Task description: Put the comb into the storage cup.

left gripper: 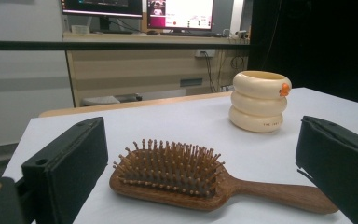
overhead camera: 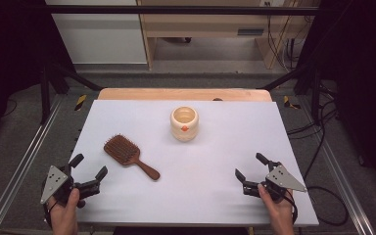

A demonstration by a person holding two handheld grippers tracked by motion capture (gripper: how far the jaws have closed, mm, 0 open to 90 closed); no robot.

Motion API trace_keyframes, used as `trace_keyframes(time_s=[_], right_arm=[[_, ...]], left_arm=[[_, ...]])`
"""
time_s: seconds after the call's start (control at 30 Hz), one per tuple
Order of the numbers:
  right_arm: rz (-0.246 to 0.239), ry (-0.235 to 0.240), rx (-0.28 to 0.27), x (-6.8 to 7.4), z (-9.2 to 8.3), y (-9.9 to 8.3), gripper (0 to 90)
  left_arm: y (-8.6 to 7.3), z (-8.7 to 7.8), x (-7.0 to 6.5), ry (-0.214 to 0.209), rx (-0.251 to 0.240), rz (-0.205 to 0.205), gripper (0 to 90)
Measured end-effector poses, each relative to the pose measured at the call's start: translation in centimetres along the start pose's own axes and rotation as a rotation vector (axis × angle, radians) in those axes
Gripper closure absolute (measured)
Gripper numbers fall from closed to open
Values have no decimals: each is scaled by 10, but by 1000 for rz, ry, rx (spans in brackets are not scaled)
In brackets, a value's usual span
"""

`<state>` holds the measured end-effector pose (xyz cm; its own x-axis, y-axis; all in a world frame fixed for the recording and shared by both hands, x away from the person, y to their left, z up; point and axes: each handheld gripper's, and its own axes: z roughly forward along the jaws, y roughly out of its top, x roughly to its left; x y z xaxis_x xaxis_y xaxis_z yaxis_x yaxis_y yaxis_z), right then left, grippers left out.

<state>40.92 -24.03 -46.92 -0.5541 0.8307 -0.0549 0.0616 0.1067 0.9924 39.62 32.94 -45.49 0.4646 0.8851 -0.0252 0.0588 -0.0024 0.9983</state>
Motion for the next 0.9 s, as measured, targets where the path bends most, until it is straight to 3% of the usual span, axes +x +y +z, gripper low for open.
trace_keyframes(time_s=[0.33,0.7,0.8,0.9], right_arm=[[0,-9,6,0,0,-1,80],[-1,-19,8,-1,0,-1,80],[-2,-17,11,0,1,-1,80],[-4,-16,9,0,0,-1,81]], left_arm=[[-2,6,-4,1,41,-22,19],[-2,11,-19,-27,128,-11,34],[0,12,-24,-37,141,-3,55],[3,17,-24,-29,171,9,160]])
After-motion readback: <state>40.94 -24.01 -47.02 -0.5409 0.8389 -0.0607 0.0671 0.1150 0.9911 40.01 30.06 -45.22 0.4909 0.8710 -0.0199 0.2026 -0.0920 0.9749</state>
